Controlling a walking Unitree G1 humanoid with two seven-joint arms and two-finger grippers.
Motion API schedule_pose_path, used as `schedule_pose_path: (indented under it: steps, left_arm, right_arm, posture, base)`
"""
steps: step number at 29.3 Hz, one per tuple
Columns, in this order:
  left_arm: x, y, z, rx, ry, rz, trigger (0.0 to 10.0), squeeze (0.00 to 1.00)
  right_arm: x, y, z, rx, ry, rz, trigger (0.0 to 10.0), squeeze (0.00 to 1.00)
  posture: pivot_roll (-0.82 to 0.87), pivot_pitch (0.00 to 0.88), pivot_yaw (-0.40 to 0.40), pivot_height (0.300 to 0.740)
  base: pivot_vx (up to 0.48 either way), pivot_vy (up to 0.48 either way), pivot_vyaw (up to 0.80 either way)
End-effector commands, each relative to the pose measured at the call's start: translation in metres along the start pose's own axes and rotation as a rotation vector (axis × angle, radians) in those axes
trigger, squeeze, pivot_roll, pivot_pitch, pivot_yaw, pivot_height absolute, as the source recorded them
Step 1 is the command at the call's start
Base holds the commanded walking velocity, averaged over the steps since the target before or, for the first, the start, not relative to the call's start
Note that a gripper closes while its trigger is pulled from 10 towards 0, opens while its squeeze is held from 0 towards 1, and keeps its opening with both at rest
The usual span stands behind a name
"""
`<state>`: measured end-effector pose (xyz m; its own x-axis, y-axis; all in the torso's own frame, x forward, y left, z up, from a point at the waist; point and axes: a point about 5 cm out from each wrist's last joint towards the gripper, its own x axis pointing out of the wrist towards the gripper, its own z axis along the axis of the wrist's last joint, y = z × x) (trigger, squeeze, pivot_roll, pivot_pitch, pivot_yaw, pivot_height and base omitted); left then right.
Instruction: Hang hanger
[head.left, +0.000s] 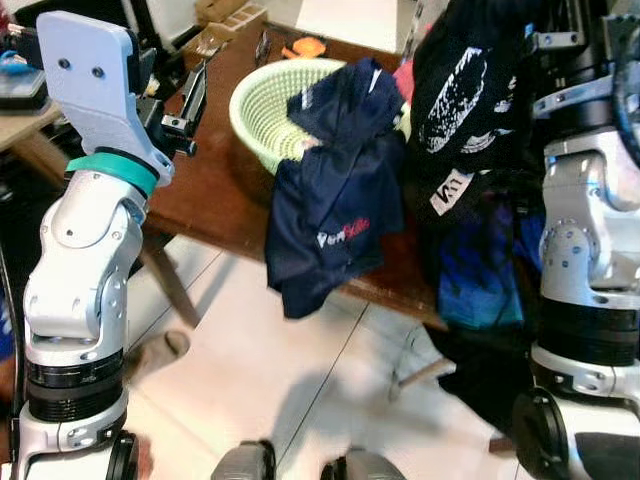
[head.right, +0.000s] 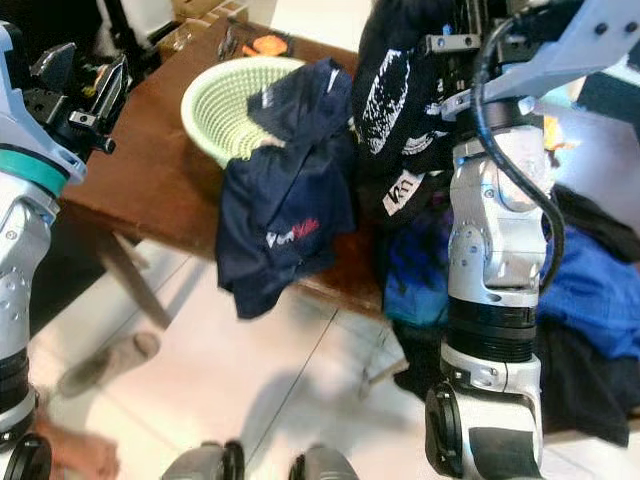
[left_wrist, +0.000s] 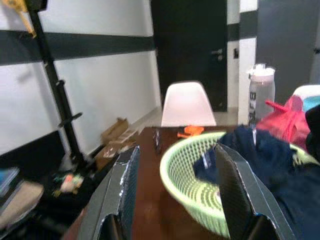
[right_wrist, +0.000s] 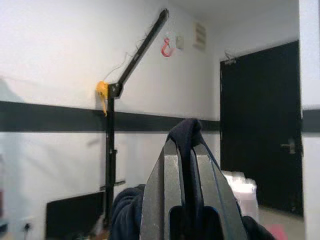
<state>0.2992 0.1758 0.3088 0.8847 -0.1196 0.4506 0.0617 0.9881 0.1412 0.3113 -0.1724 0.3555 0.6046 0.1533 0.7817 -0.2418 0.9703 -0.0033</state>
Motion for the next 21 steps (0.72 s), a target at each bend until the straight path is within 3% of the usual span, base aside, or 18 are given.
schedule_pose_path:
  steps: [1,21]
  left_arm:
    - [-0.0006,-0.0025,-0.0018,-0.001,0.005,-0.016,10.0,0.00]
    - [0.0008,-0.0039,-0.0041,-0.001,0.008,-0.021,10.0,0.00]
  right_arm:
    - [0.0012,-0.0036,0.0103,-0.004,-0.044,-0.012,10.0,0.00]
    - [-0.0007,-0.0049,0.0060,-0.020,-0.009,-0.002,10.0,0.00]
  posture:
    - [0.05,0.036,0.005,0.740]
    - [0.04,0.039,0.009,0.740]
  base:
    - [-0.390,0.000,0.00]
    - [-0.374,0.000,0.00]
